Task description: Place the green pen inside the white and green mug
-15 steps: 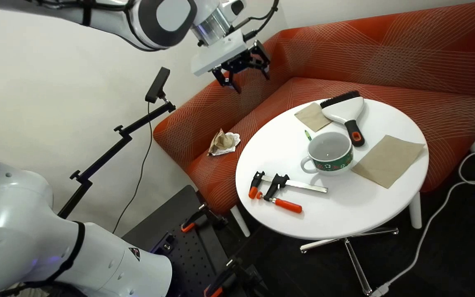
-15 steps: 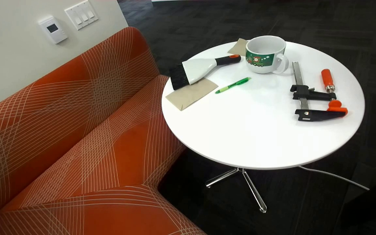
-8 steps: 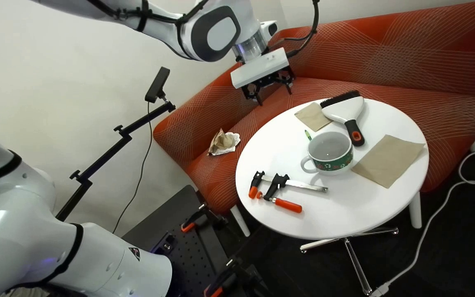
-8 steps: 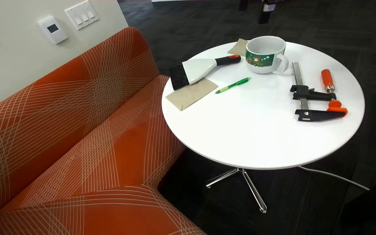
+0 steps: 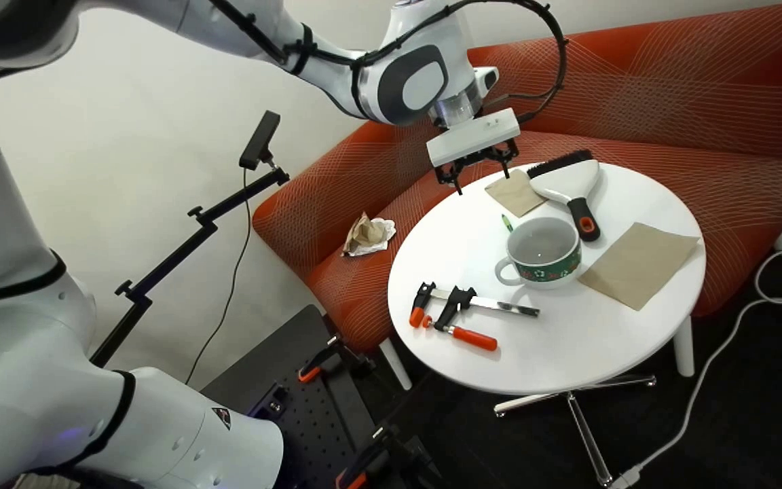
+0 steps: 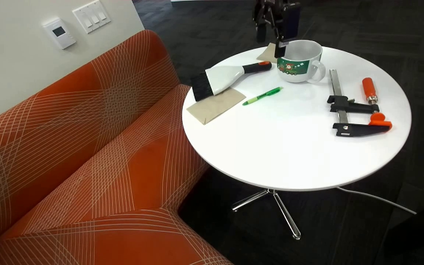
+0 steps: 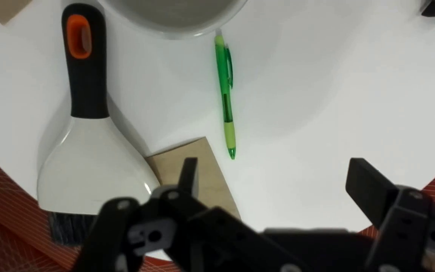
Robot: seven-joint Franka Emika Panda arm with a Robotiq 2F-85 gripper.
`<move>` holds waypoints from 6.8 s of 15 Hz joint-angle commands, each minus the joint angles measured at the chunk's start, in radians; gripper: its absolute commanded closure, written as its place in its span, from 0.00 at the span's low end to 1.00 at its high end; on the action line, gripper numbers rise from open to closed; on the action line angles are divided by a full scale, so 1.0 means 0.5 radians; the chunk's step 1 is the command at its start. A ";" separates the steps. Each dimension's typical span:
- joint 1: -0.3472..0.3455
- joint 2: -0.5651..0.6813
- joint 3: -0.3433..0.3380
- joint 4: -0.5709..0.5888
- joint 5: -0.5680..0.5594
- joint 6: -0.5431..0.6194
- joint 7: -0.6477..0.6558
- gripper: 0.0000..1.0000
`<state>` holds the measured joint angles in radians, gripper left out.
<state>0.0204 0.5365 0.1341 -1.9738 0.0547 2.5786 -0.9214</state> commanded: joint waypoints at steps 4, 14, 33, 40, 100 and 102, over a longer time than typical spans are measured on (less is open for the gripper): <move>-0.050 0.313 0.046 0.284 -0.164 -0.041 0.001 0.00; -0.095 0.647 0.079 0.591 -0.182 -0.105 0.014 0.00; -0.051 0.939 0.057 0.892 -0.197 -0.223 0.078 0.00; -0.036 0.948 0.031 0.914 -0.213 -0.148 0.161 0.66; -0.424 -0.045 -0.061 -0.678 -0.451 1.782 1.416 0.10; -0.385 -0.154 -0.081 -0.727 -0.446 1.786 1.417 0.00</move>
<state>-0.2081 0.5842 0.1239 -2.2692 -0.1406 3.4715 -0.2654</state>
